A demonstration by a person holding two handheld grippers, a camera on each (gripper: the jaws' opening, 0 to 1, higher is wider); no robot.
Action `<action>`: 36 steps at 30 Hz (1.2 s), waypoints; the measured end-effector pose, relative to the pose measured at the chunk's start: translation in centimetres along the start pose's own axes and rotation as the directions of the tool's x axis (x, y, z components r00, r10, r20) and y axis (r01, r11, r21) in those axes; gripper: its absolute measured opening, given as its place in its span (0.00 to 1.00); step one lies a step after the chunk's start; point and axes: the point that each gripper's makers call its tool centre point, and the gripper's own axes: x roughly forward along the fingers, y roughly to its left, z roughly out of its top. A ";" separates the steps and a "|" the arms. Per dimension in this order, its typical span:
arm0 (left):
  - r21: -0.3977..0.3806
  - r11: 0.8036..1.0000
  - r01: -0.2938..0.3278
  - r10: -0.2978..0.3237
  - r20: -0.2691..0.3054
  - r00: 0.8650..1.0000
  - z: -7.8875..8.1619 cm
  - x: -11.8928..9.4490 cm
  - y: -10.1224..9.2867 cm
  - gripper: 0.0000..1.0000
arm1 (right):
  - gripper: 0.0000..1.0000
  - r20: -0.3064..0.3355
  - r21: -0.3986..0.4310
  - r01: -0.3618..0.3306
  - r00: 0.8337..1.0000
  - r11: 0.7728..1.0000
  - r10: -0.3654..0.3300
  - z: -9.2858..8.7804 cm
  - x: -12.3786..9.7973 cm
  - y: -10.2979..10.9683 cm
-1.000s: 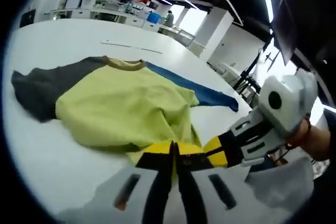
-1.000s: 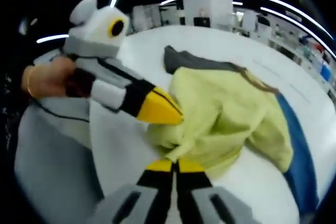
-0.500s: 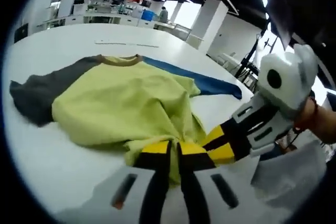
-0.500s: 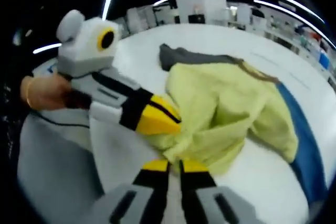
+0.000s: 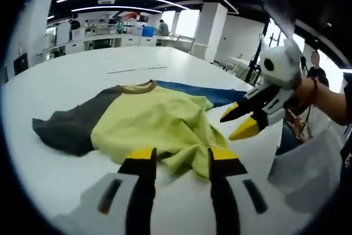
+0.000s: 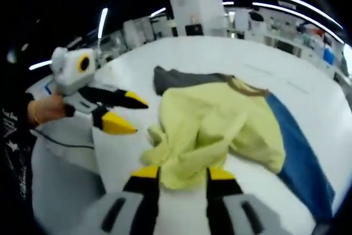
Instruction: Fold the garment on the visible template until the final outline fits inside the template.
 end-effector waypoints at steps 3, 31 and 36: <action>-0.065 0.998 0.027 -0.028 -0.011 1.000 -1.1 0.4 -0.1 0.45 | 0.30 0.015 0.061 0.006 1.000 0.998 -0.006 0.3 0.5 -1.1; -0.171 0.984 0.045 -0.068 -0.128 0.989 -4.7 2.9 0.7 0.16 | 0.04 -0.016 0.310 0.088 0.996 0.947 -0.088 -0.3 4.8 -6.4; -0.164 0.985 0.044 -0.064 -0.120 0.991 -4.6 3.0 0.8 0.12 | 0.00 -0.016 0.317 0.082 0.997 0.945 -0.081 -0.4 5.2 -6.0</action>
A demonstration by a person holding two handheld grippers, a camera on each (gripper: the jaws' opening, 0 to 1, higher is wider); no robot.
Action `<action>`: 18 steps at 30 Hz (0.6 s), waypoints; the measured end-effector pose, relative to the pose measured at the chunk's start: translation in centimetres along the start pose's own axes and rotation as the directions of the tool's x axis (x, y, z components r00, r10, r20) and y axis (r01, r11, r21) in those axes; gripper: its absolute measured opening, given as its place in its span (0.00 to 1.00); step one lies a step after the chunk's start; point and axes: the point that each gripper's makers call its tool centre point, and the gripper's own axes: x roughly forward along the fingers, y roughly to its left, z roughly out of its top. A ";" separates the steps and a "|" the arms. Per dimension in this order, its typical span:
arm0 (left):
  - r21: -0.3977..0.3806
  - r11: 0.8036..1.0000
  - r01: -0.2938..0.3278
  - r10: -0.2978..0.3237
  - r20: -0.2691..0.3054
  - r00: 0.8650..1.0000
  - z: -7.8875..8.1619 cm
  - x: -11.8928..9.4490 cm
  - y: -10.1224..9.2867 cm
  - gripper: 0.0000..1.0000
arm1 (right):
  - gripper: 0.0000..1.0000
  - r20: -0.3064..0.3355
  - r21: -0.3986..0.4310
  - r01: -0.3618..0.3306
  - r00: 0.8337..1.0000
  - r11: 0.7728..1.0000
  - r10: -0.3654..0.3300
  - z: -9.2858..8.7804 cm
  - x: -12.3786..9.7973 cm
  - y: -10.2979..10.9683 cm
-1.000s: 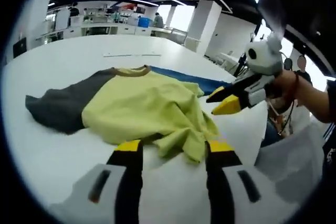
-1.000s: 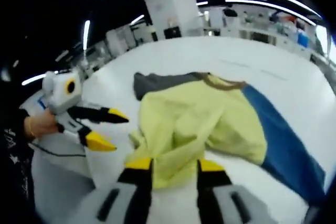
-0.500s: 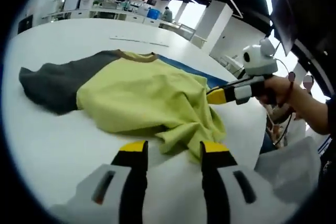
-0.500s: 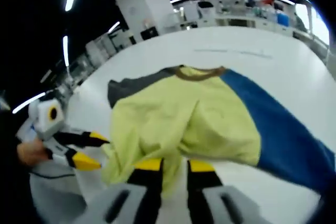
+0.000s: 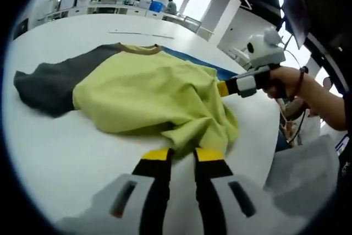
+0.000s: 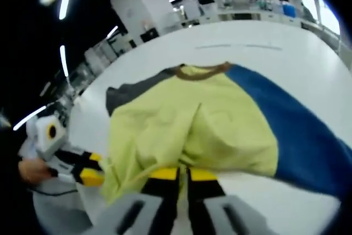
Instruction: Fold the garment on the visible template until the final outline fits inside the template.
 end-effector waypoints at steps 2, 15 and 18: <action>-0.001 1.000 -0.001 0.001 0.012 1.000 0.2 -0.1 0.1 0.07 | 0.00 0.001 0.001 0.003 1.000 1.000 -0.003 0.0 0.0 0.0; -0.017 1.000 -0.002 0.003 0.025 1.000 1.1 -1.5 -0.1 0.00 | 0.00 0.022 -0.070 0.030 0.999 0.997 -0.028 -0.1 -2.3 -0.1; -0.016 1.000 -0.015 0.015 0.023 1.000 1.3 -2.3 0.0 0.00 | 0.00 0.022 -0.092 0.047 0.999 0.995 -0.045 -0.4 -3.3 -0.2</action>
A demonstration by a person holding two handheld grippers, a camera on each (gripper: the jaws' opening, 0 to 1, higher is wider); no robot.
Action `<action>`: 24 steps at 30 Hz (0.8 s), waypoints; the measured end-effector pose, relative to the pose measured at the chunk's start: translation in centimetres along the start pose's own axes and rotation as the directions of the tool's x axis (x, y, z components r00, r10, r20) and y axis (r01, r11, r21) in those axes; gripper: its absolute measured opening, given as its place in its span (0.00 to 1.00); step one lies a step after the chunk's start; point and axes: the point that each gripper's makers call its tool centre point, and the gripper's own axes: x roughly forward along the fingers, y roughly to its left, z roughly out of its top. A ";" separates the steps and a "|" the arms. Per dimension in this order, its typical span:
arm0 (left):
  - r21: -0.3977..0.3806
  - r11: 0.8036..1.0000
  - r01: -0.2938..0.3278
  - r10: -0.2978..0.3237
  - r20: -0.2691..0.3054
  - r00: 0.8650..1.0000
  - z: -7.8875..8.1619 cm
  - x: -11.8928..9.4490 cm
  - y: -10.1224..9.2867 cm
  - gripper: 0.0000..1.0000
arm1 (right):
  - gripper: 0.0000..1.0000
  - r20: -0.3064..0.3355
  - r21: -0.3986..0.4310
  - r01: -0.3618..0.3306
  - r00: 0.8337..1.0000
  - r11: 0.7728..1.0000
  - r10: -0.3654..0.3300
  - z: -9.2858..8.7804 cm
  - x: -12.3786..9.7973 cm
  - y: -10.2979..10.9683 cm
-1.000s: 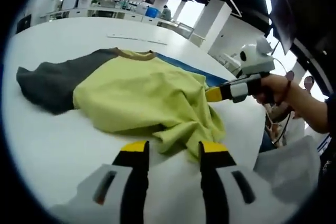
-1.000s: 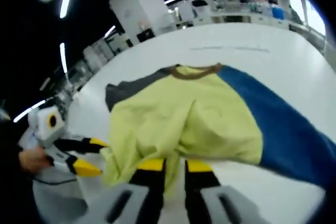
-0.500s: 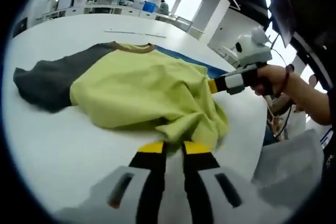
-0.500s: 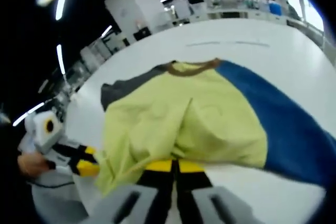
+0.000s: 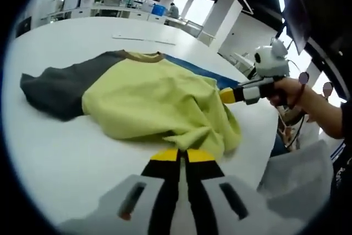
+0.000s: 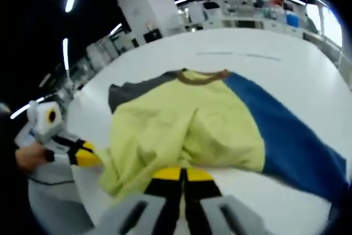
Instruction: Fold the garment on the visible template until the final outline fits inside the template.
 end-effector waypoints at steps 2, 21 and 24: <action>0.009 1.000 -0.007 0.007 0.003 1.000 0.2 -0.7 0.0 0.00 | 0.00 0.005 -0.016 0.012 1.000 1.000 -0.012 -0.1 -0.7 -0.3; -0.019 0.999 -0.041 0.041 -0.019 0.999 -0.8 -6.3 0.1 0.00 | 0.00 0.069 0.022 0.138 0.988 0.990 -0.140 -1.9 -6.8 -1.0; -0.023 0.998 -0.053 0.052 -0.038 0.998 -1.3 -7.0 0.2 0.00 | 0.00 0.069 0.022 0.161 0.984 0.987 -0.162 -2.4 -7.5 -0.9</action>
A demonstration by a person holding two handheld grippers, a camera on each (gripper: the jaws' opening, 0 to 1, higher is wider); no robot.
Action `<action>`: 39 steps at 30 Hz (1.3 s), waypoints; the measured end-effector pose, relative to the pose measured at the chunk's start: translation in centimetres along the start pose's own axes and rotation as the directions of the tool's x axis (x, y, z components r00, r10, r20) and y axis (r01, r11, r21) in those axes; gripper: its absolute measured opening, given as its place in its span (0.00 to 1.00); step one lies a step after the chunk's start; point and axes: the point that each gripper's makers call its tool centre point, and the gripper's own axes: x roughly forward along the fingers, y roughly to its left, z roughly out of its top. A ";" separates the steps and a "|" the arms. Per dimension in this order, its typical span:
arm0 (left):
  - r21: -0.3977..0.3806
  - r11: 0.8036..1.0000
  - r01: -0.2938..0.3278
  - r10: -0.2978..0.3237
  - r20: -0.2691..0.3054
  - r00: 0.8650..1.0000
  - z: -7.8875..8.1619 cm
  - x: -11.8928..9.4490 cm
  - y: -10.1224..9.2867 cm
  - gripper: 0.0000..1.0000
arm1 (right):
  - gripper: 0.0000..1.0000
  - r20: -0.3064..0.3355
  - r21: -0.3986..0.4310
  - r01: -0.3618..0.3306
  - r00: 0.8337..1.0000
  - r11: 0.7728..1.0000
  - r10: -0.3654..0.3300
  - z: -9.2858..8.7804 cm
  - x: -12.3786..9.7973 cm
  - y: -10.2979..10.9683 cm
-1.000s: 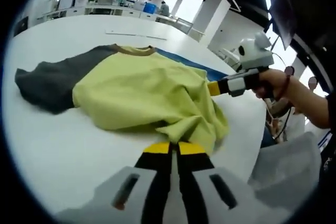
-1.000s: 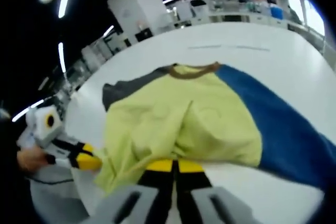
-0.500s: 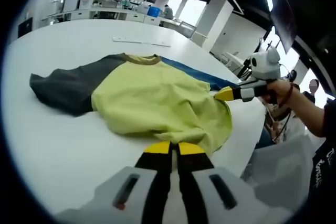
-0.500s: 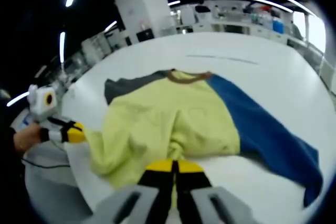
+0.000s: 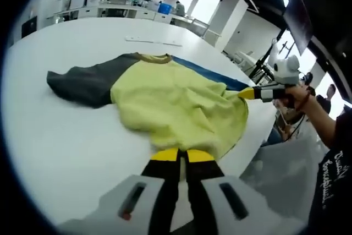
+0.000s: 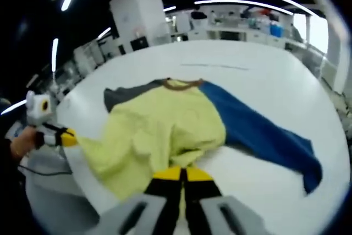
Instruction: Fold the garment on the visible template until the final outline fits inside the template.
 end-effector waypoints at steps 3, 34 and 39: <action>-0.006 1.000 -0.016 0.015 -0.010 1.000 -0.5 -0.6 0.6 0.00 | 0.00 -0.003 -0.001 0.021 1.000 1.000 -0.021 -0.5 -0.3 -0.4; -0.253 0.959 -0.130 0.092 -0.157 0.983 -6.9 -3.7 2.4 0.00 | 0.00 -0.157 0.143 0.153 0.979 0.978 -0.130 -11.3 -6.0 -1.1; -0.282 0.947 -0.152 0.103 -0.180 0.978 -7.8 -4.1 2.8 0.00 | 0.00 -0.182 0.159 0.154 0.976 0.975 -0.124 -13.1 -6.1 -1.1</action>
